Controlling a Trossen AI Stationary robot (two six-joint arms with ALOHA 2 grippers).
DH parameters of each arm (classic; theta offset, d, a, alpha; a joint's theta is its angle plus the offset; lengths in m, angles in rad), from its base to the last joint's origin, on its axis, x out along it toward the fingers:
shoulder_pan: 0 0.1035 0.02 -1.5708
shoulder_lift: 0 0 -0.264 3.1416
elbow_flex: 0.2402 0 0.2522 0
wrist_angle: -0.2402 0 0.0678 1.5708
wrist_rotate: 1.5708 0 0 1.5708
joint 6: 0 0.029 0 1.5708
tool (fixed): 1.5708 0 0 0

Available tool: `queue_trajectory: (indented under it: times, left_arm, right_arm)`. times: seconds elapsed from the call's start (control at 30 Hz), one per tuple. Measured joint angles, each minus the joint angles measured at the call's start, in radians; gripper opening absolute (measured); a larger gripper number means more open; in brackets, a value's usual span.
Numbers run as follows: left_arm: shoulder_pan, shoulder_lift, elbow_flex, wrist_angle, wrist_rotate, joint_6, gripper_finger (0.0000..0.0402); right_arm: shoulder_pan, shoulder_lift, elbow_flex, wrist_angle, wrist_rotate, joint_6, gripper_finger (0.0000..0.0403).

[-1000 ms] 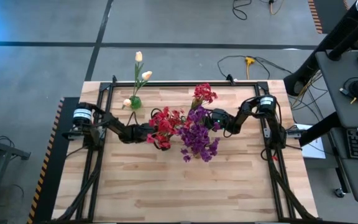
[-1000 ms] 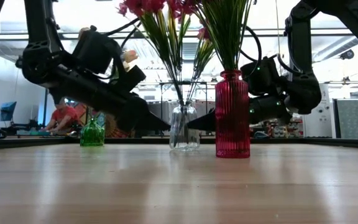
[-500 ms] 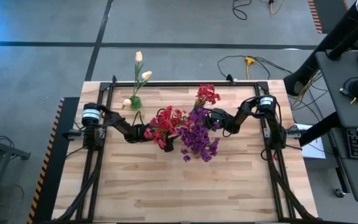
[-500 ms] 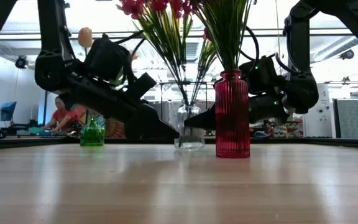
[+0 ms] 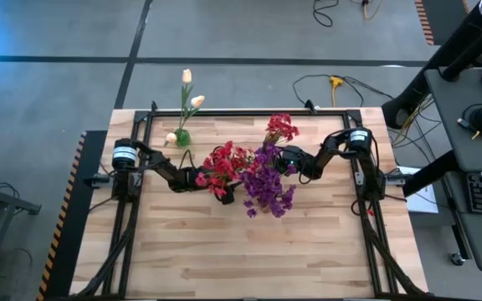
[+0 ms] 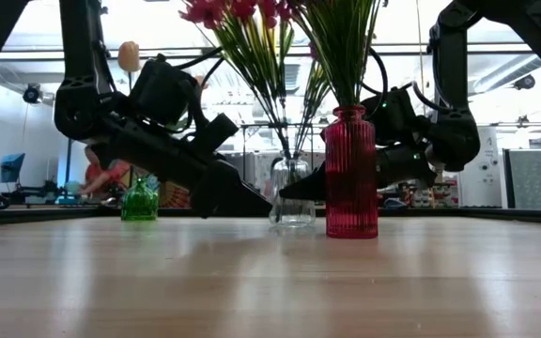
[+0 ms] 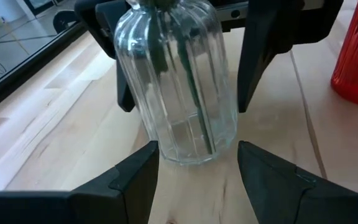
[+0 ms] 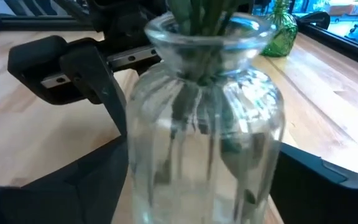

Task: Sort flowers into vase by color
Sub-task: Adjust the transparent vase

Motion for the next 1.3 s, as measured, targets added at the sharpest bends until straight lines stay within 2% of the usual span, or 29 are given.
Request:
queue_trajectory:
  times: [0.17,0.4,0.53,0.67,0.83,0.9,1.0,1.2,1.3]
  left_arm:
    - [0.0,-0.001,0.0,0.0,-0.001,-0.004,0.0201]
    - [-0.024,-0.029,-0.015,-0.026,-0.003,-0.024,0.0201]
    - [-0.073,-0.122,-0.059,-0.081,-0.003,-0.071,0.0201]
    - [-0.127,-0.253,-0.137,-0.107,-0.003,-0.133,0.0201]
    - [-0.171,-0.41,-0.191,0.066,-0.027,-0.089,0.0201]
    - [-0.173,-0.458,-0.196,0.113,-0.091,-0.065,0.0201]
    - [-0.171,-0.501,-0.2,0.1,-0.172,-0.061,0.0201]
    - [-0.171,-0.5,-0.18,0.167,-0.17,-0.023,0.0201]
    - [-0.171,-0.483,-0.165,0.171,-0.119,-0.019,0.0201]
  right_arm:
    - [0.0,0.0,0.0,0.001,-0.001,-0.003,0.028]
    - [0.0,0.0,0.0,-0.001,-0.001,0.005,0.0278]
    - [0.0,0.0,0.0,-0.008,-0.001,0.005,0.0295]
    - [0.0,0.0,-0.002,-0.015,0.005,-0.008,0.0291]
    - [0.0,-0.002,-0.002,-0.025,0.006,-0.008,0.0281]
    - [0.0,-0.002,-0.002,-0.027,0.013,-0.009,0.0285]
    - [0.0,-0.002,-0.003,-0.031,0.027,-0.01,0.0292]
    - [0.0,-0.002,-0.003,-0.034,0.035,-0.009,0.0283]
    - [0.0,-0.002,-0.003,-0.034,0.036,-0.008,0.0282]
